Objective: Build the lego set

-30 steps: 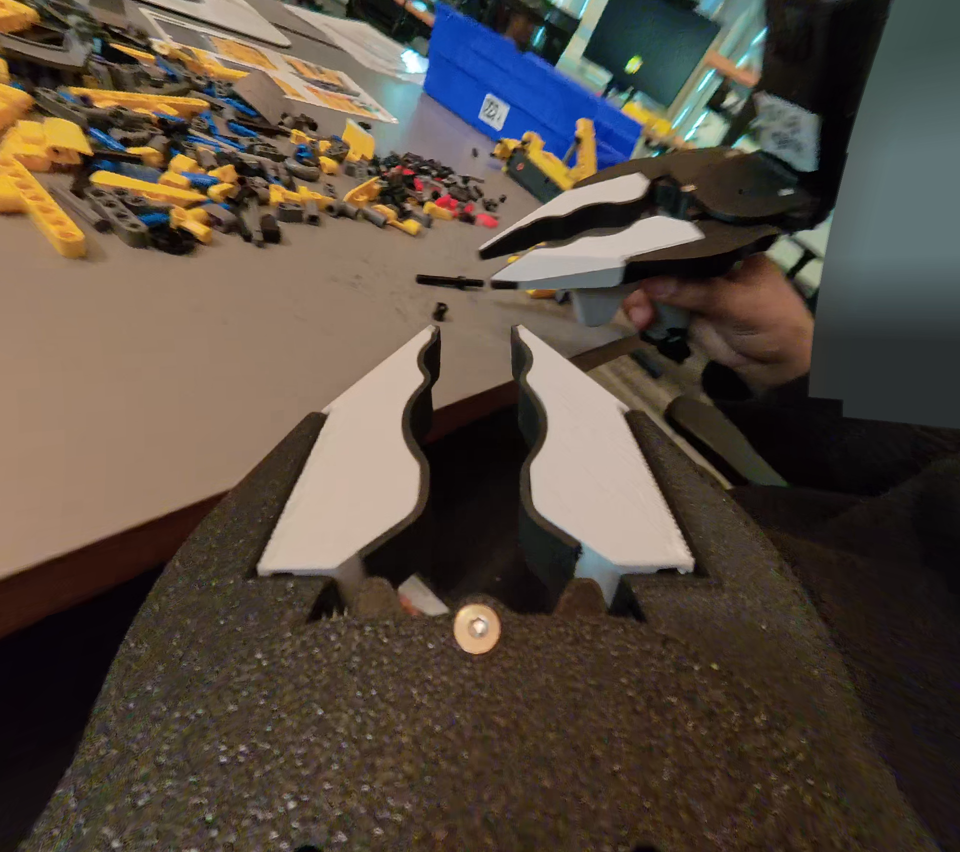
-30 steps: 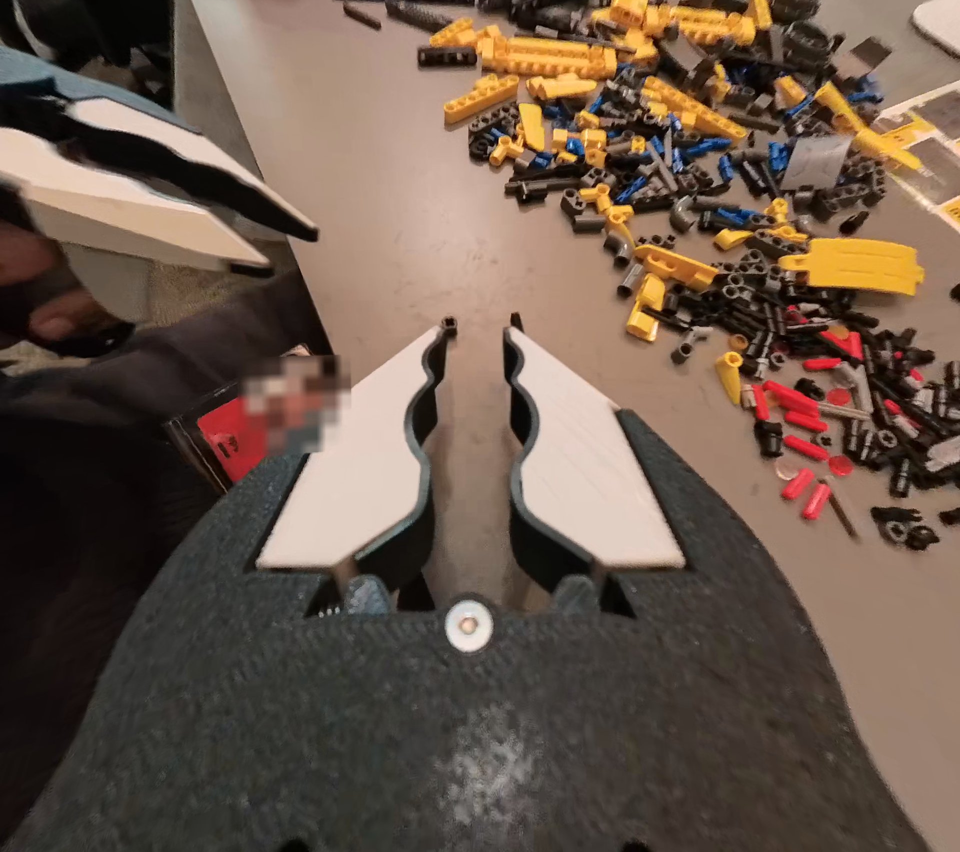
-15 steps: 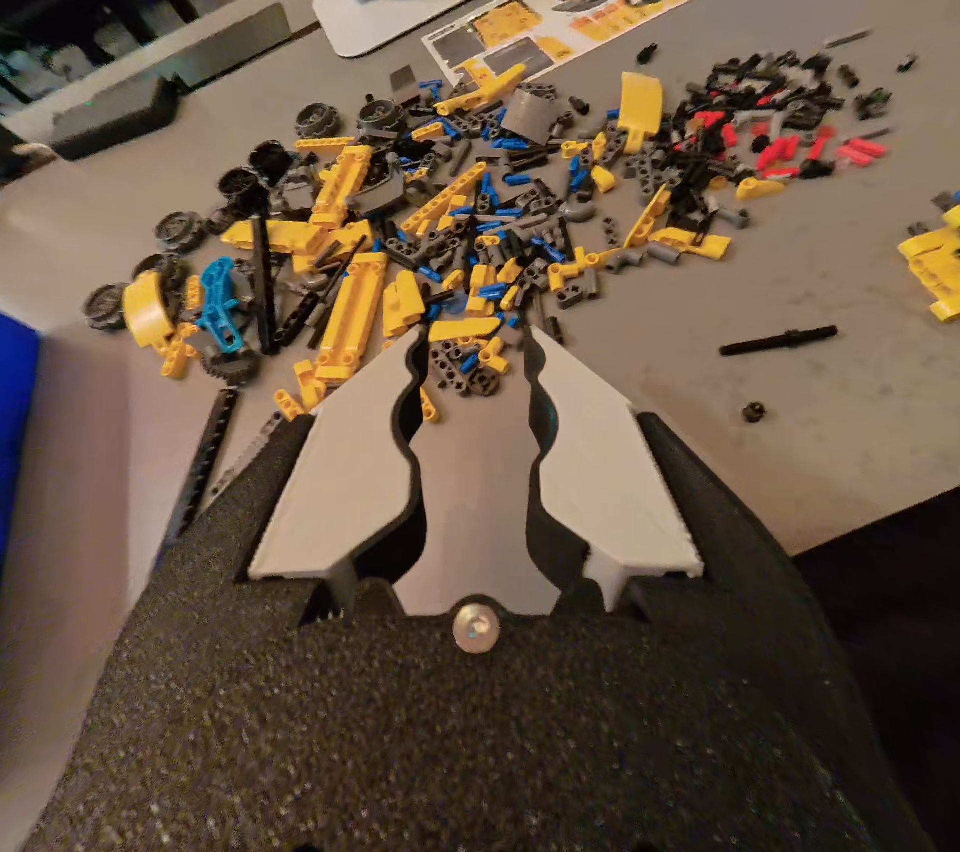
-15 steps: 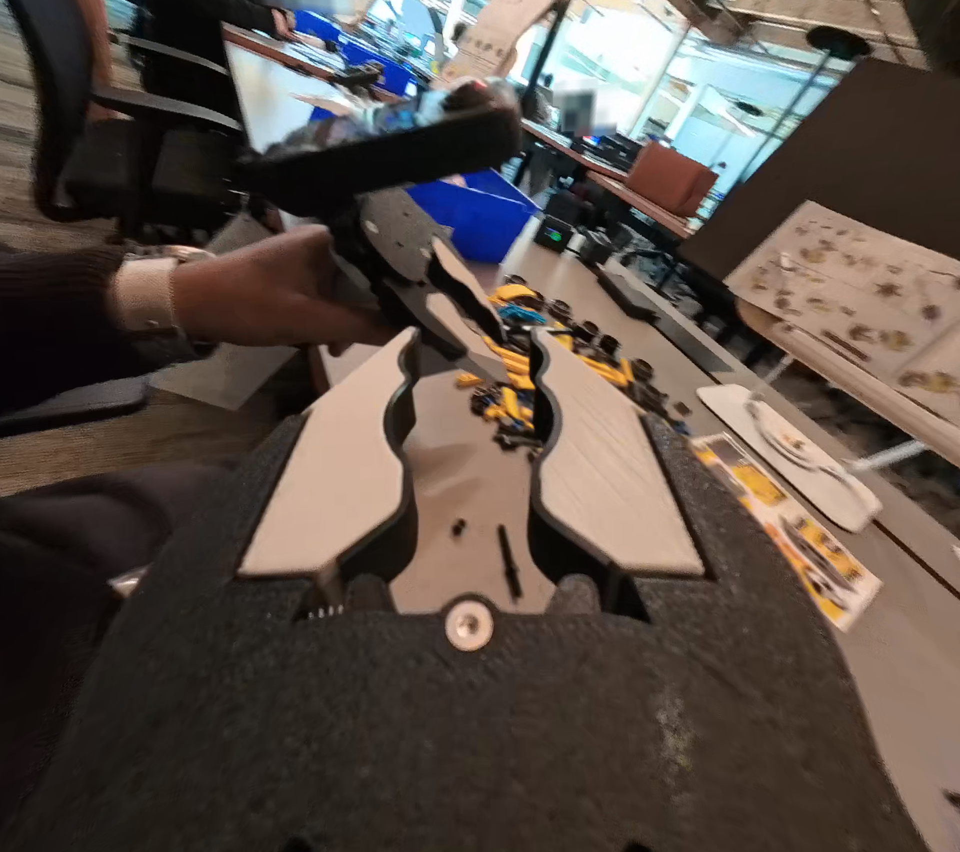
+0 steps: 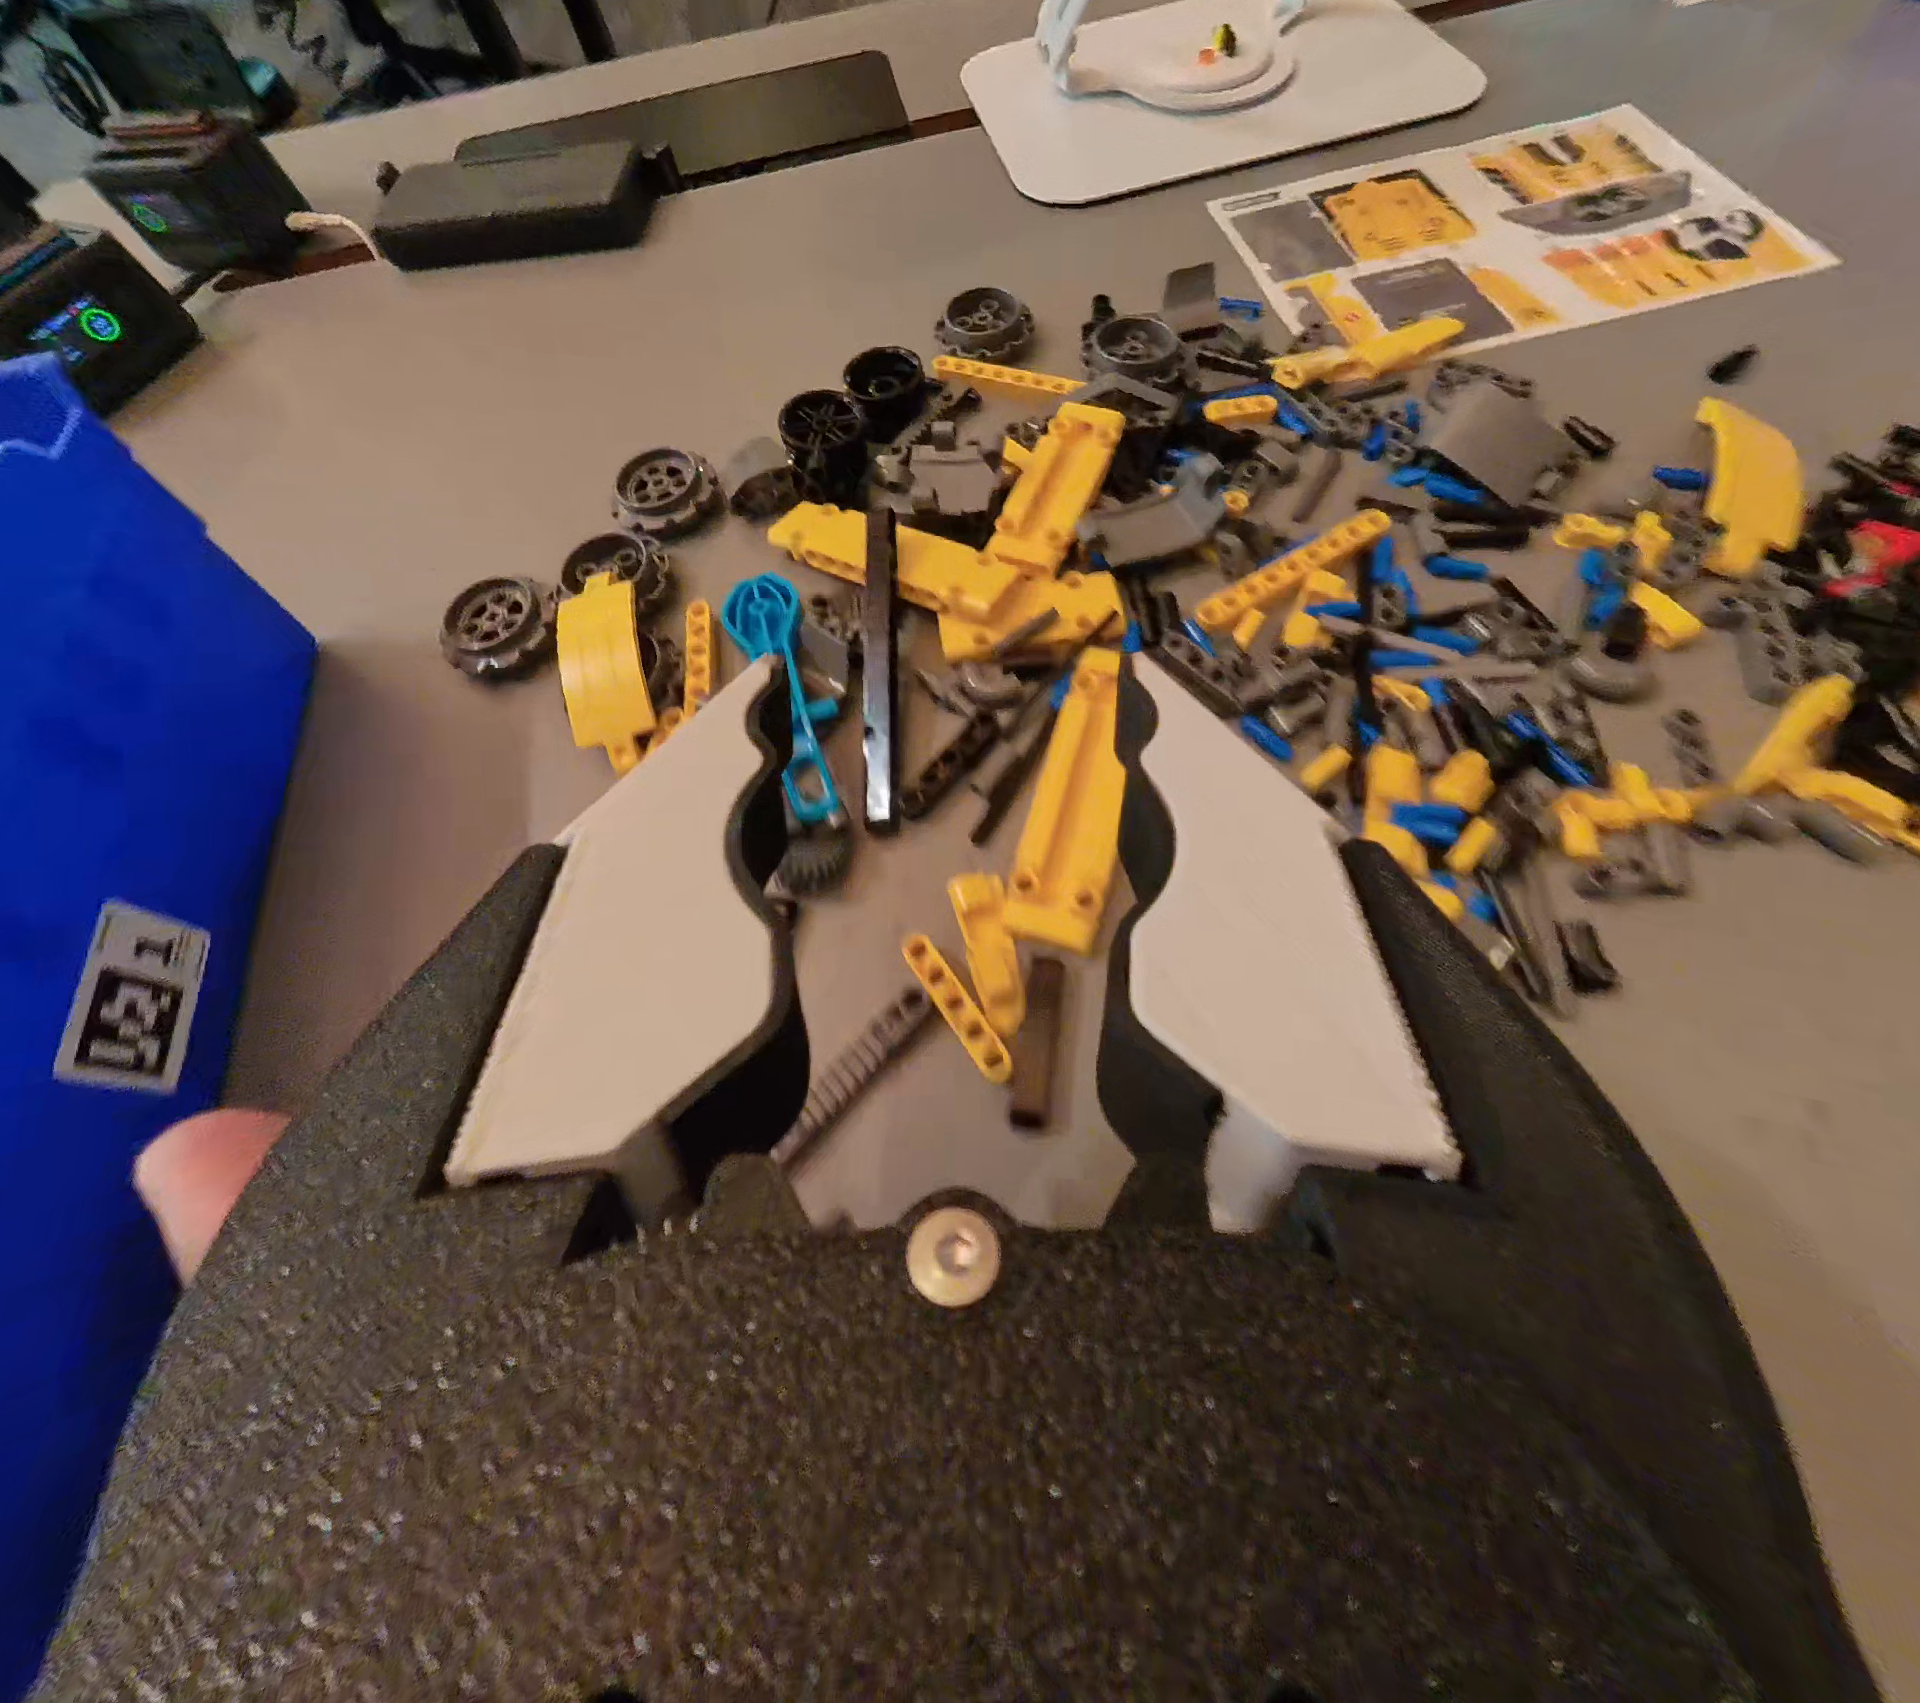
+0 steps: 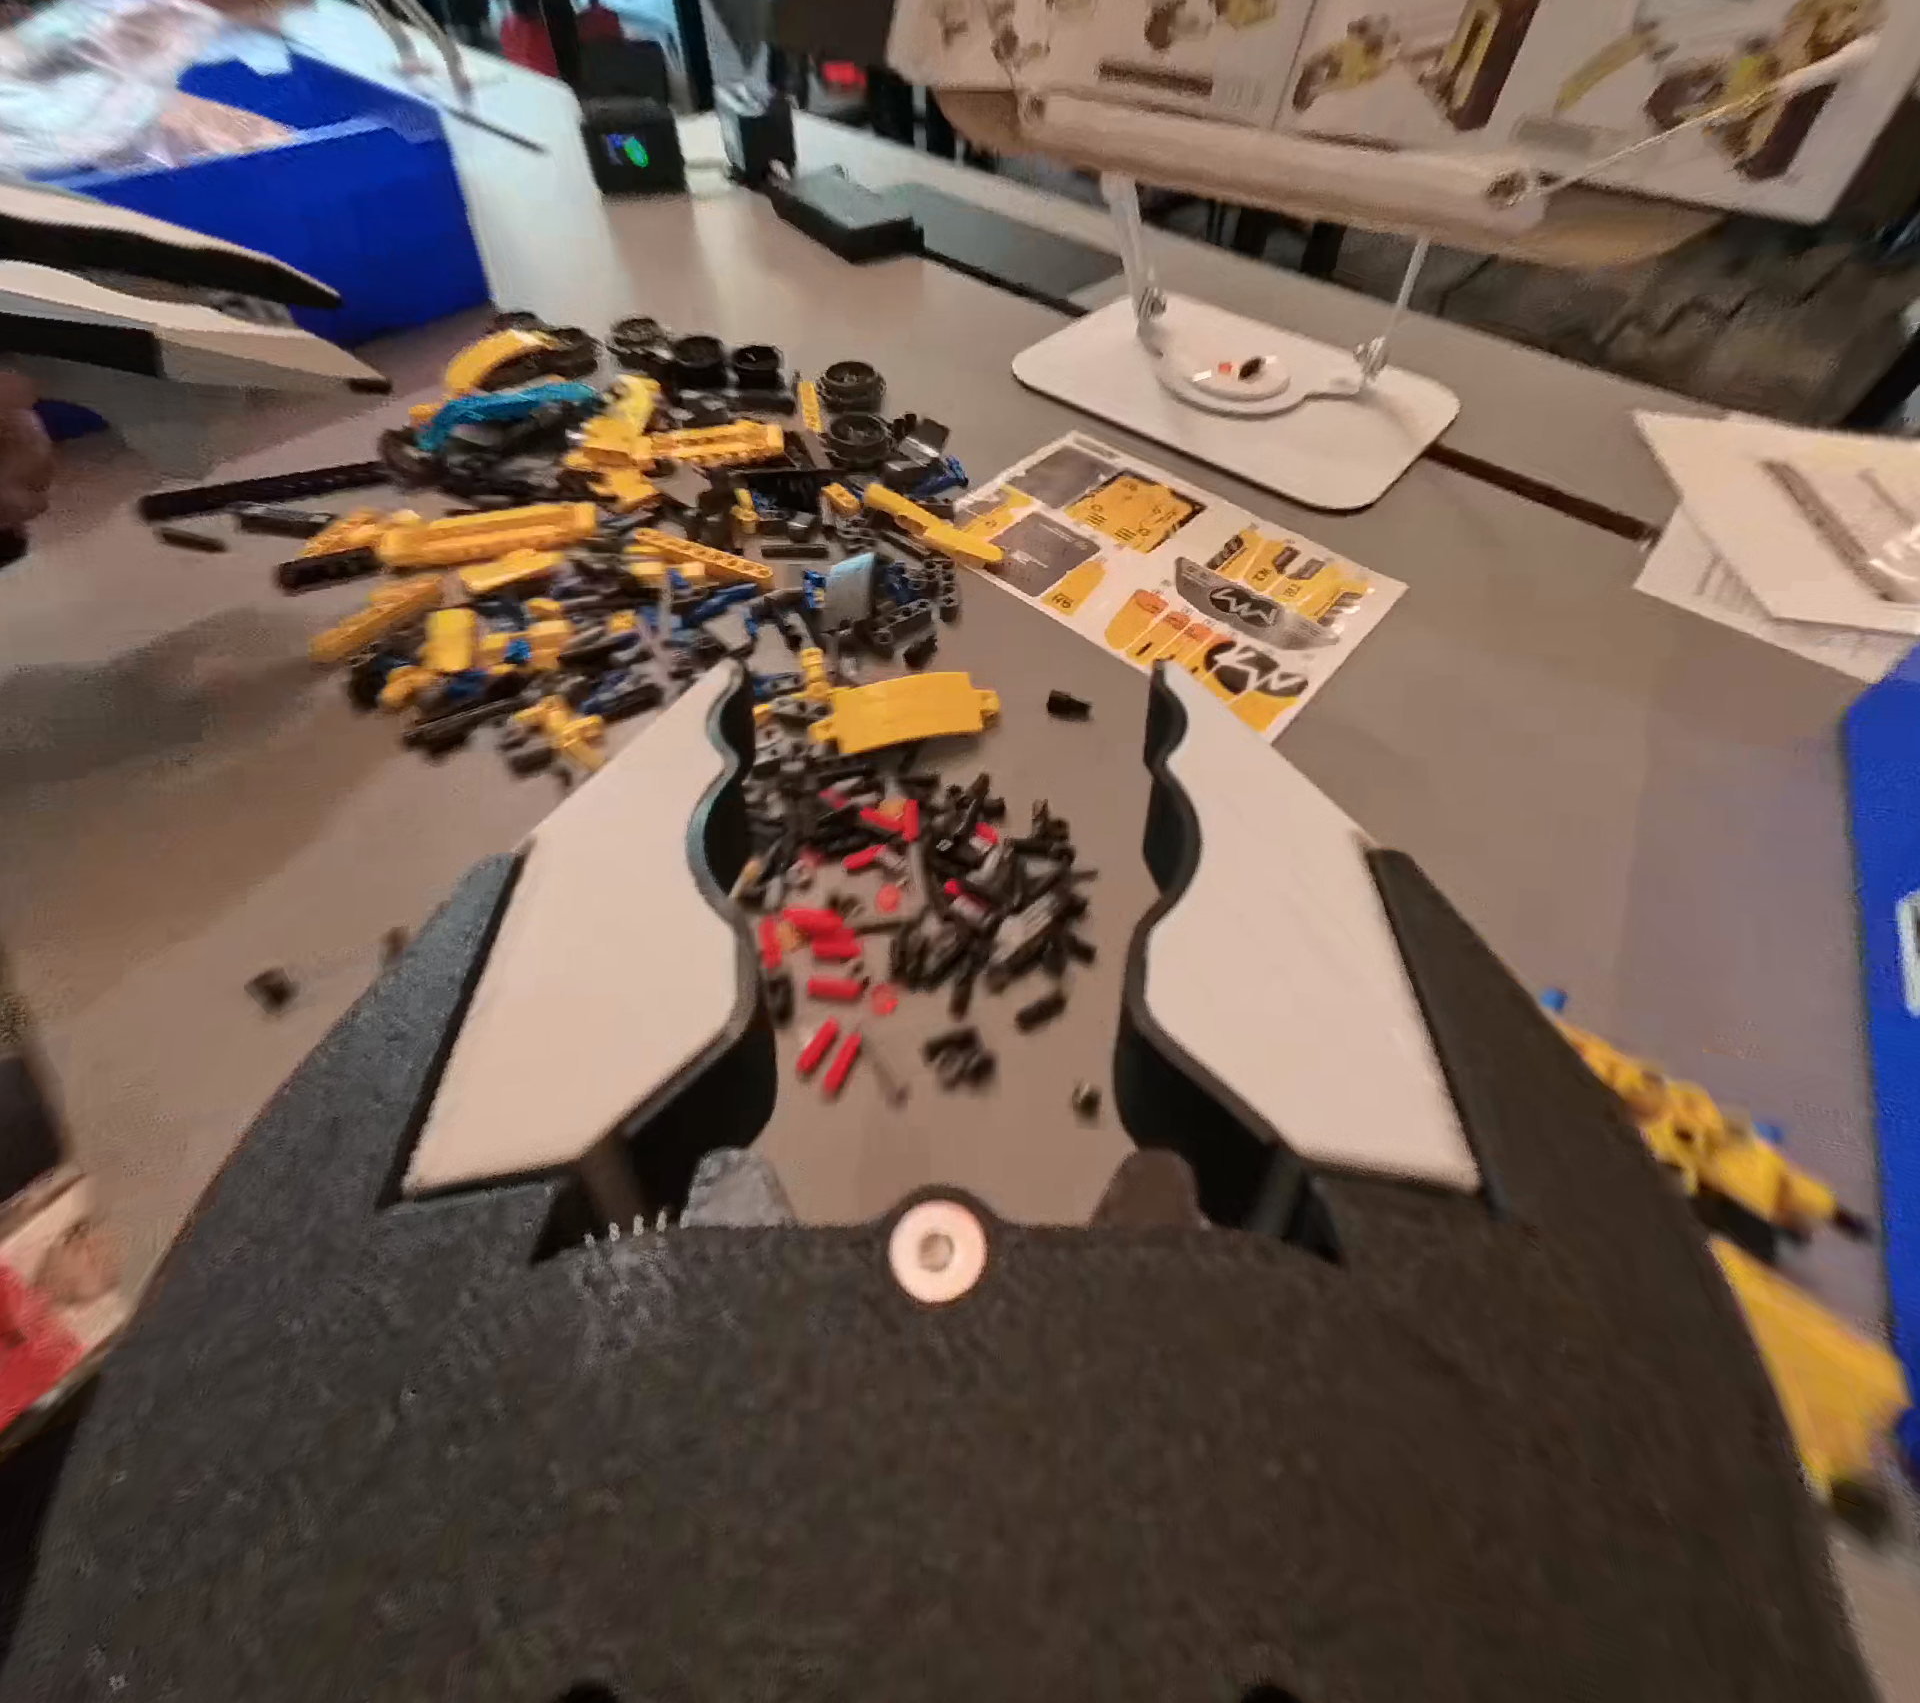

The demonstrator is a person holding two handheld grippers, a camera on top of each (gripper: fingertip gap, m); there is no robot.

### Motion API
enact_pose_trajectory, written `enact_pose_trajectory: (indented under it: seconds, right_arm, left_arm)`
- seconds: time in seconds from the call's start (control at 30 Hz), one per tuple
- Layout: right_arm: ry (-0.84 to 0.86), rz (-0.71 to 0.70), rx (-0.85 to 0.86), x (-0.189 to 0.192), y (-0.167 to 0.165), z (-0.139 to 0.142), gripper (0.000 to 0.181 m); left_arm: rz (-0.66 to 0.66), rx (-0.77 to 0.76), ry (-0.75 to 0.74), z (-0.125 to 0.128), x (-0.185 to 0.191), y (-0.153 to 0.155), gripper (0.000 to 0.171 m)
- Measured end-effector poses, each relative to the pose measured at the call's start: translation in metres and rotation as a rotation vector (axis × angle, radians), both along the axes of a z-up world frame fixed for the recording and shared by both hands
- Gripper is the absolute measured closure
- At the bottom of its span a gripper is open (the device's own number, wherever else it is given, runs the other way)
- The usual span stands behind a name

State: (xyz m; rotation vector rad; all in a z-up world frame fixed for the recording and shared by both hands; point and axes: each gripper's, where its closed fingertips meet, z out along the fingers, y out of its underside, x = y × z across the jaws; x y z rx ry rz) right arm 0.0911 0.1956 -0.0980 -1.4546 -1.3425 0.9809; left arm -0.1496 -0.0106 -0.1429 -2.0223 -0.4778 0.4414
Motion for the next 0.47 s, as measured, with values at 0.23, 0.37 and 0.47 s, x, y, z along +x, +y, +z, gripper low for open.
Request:
enact_pose_trajectory:
  seconds: [0.23,0.37,0.47]
  right_arm:
    - [-0.273,-0.145,-0.078,-0.119,0.109,-0.067,0.105]
    - [-0.422,-0.216,-0.105,-0.146,0.142,-0.116,0.105]
    - [-0.435,-0.225,-0.106,-0.151,0.147,-0.127,0.104]
  left_arm:
    - [0.210,-0.067,-0.091,-0.038,-0.084,-0.019,0.109]
    - [0.283,-0.059,-0.202,-0.062,-0.098,-0.045,0.109]
    - [0.266,-0.076,-0.234,-0.067,-0.100,-0.043,0.109]
